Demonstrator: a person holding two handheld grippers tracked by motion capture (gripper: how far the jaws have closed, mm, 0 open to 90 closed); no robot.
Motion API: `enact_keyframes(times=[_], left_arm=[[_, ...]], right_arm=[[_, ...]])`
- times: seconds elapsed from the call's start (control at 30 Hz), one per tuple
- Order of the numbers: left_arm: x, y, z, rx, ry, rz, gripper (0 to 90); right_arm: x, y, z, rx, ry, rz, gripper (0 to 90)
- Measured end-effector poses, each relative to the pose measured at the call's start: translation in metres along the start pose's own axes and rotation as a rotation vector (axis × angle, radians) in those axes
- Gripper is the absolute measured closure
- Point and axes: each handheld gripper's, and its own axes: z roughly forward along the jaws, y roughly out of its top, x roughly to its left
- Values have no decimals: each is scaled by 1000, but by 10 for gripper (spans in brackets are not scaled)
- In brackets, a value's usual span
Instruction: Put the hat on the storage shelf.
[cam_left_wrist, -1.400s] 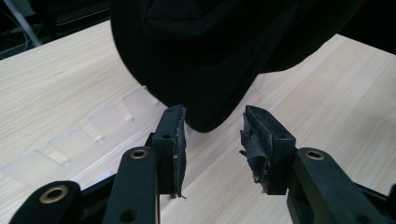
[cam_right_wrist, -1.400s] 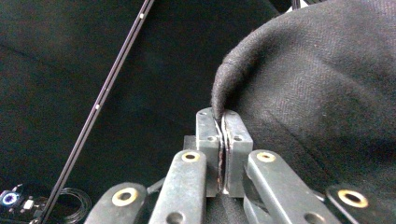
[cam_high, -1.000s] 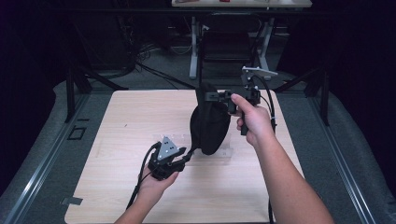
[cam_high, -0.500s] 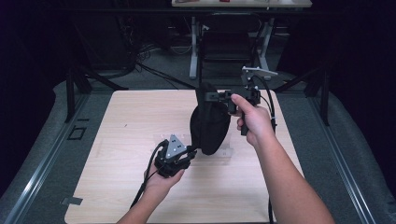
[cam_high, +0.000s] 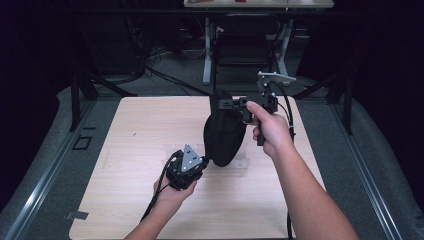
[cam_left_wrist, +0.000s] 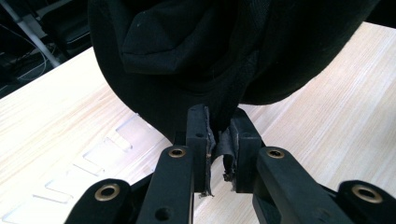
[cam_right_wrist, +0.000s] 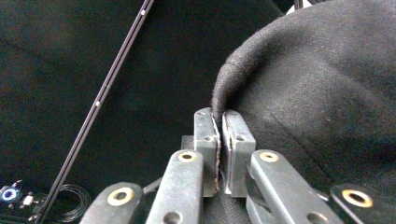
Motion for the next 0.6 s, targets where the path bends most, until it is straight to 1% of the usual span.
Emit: enact_keyframes(times=[0.1,0.13,0.17,0.2,0.3,0.33,0.37,0.4,0.43,0.47,0.5,0.53,0.57,0.6], left_arm=[[1,-1,0,1,-3,2,817],[0,-1,0,3,-2,7,818],[0,-1,0,3,-2,7,820],[0,-1,0,7,-1,15,821],[0,-2,-1,8,5,27,824],[0,-2,-1,11,7,30,828],[1,-2,-1,11,9,30,828],[2,-4,-2,9,14,26,835],[2,-4,-2,9,14,26,839],[3,-4,-3,9,15,21,841],[5,-5,-4,11,16,24,841],[6,-6,-4,10,22,20,848],[8,-7,-6,16,31,30,849],[9,-8,-6,19,32,29,850]], right_arm=[[2,0,0,1,-3,-6,843],[3,0,-1,6,1,-11,820],[3,0,-1,6,1,-11,820],[6,0,-2,0,2,-15,803],[10,1,-5,-7,0,-24,797],[14,2,-9,-15,-5,-38,796],[14,2,-9,-15,-5,-38,796],[17,3,-14,-19,-12,-46,795],[17,3,-14,-19,-12,-46,795],[18,3,-19,-24,-22,-57,792],[18,3,-19,-24,-22,-57,792],[18,3,-24,-29,-33,-57,788],[17,3,-27,-31,-43,-62,787],[17,3,-29,-34,-50,-60,785]])
